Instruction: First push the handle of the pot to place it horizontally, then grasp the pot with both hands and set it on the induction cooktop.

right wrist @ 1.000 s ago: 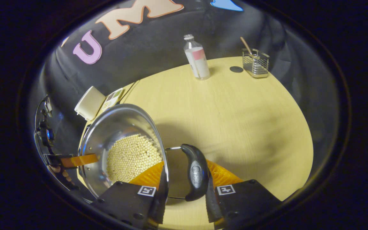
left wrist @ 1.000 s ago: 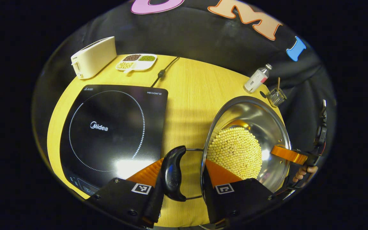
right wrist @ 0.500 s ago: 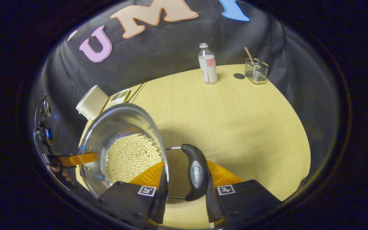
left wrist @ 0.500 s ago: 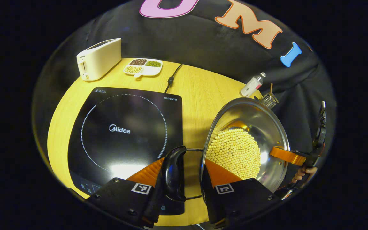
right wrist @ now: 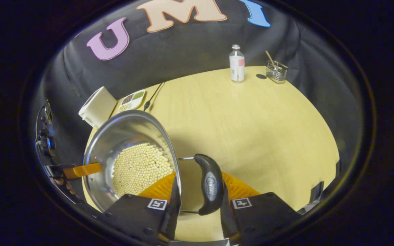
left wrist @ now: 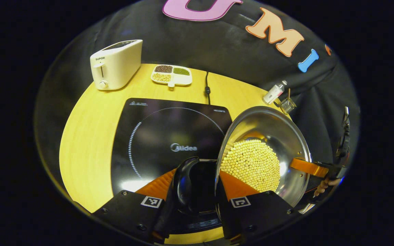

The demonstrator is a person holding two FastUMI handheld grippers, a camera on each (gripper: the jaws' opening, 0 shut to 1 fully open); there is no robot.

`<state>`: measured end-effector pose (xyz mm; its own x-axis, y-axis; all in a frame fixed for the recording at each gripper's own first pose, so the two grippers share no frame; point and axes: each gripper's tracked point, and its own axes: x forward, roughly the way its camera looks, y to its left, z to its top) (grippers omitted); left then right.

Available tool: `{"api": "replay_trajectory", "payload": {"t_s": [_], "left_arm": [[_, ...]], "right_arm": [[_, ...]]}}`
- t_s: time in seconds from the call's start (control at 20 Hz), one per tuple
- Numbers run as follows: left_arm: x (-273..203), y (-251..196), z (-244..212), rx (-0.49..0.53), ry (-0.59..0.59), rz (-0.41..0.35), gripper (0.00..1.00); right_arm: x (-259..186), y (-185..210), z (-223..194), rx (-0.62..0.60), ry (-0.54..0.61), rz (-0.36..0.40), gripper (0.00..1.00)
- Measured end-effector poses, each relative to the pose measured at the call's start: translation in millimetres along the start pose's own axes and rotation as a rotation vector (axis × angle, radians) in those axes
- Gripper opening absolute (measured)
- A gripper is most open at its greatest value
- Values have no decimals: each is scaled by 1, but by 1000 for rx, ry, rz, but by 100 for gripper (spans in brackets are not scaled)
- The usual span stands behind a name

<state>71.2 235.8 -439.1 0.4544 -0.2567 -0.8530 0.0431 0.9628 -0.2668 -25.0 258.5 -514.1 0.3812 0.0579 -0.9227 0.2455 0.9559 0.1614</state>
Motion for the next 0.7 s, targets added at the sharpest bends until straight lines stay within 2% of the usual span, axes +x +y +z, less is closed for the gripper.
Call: {"api": "replay_trajectory", "payload": {"t_s": [0.15,0.2,0.25,0.3,0.4,0.45,0.5,0.55,0.6,0.65,0.7], "left_arm": [[-5,25,10,18,-23,4,58],[-7,33,10,18,-20,13,58],[-8,40,9,18,-16,22,58],[-9,48,12,27,-22,25,58],[-8,62,20,43,-31,23,58],[-7,68,21,47,-23,24,57],[-7,72,24,52,-24,27,57],[-7,75,27,61,-33,32,58],[-6,80,30,69,-39,36,58],[-5,83,30,70,-37,39,58],[-4,86,31,64,-32,41,57]], "right_arm": [[2,28,-5,7,3,-4,54],[4,37,-9,5,14,-5,48],[5,44,-9,8,17,-6,48],[7,52,-8,10,16,-5,54],[11,65,-11,14,17,-9,54],[14,71,-11,17,21,-12,48],[17,76,-13,21,27,-11,48],[20,81,-13,27,33,-8,54],[23,85,-11,29,36,-7,48],[26,88,-9,24,41,-9,54],[29,92,-8,20,44,-11,54]]}}
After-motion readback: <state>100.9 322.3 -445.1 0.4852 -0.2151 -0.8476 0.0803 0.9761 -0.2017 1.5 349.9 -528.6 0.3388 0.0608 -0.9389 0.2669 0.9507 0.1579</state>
